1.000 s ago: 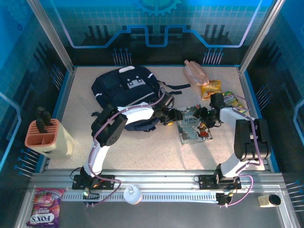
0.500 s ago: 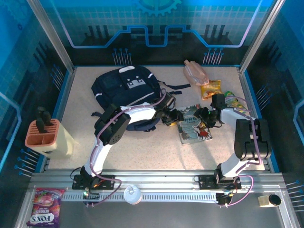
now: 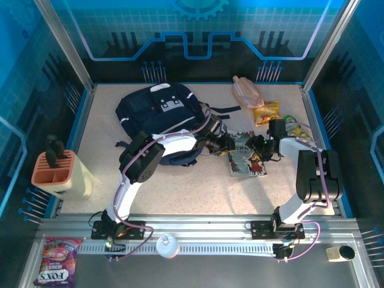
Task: Pack the student bag
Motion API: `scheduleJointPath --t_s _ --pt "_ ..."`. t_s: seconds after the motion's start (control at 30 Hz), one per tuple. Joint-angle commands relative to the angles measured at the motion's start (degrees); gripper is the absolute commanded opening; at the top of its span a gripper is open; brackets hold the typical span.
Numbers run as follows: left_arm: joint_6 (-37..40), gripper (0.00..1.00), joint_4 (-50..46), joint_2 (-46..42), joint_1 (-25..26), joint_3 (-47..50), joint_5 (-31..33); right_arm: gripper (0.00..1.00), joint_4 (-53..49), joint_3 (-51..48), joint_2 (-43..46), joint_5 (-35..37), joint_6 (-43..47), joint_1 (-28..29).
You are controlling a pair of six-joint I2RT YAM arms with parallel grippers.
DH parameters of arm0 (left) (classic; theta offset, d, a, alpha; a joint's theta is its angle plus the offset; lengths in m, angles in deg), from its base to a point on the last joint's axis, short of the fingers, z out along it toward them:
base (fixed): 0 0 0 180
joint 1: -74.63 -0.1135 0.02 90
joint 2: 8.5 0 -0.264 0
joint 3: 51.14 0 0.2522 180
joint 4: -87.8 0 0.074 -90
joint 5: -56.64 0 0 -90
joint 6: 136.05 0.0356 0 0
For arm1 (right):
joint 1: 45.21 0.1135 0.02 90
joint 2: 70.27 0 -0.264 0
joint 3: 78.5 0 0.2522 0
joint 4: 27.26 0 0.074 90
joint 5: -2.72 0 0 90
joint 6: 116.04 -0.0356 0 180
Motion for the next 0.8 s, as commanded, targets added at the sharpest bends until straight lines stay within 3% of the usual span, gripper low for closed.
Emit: scheduleJointPath --t_s 0.0,0.23,0.47,0.63,0.77 --pt "0.7 0.26 0.72 0.17 0.4 -1.35 -2.39 0.57 -0.96 -1.9 -0.6 -1.76 -1.01 -0.62" --pt "4.45 0.0 -0.38 -5.27 -2.45 -0.74 -0.74 0.58 1.83 -3.66 4.54 -3.1 -1.27 -2.45" --pt "5.86 0.0 1.98 -15.46 -9.21 4.04 -0.71 0.62 10.88 -5.81 9.91 -9.55 -4.45 -2.47" --pt "3.99 0.0 4.31 -23.28 -14.89 9.62 1.42 0.7 20.64 -7.91 13.46 -14.32 -8.55 -1.02" --pt "-1.77 0.0 9.99 -29.28 -19.91 16.08 2.11 0.82 27.29 -8.37 14.68 -16.32 -12.16 2.17"
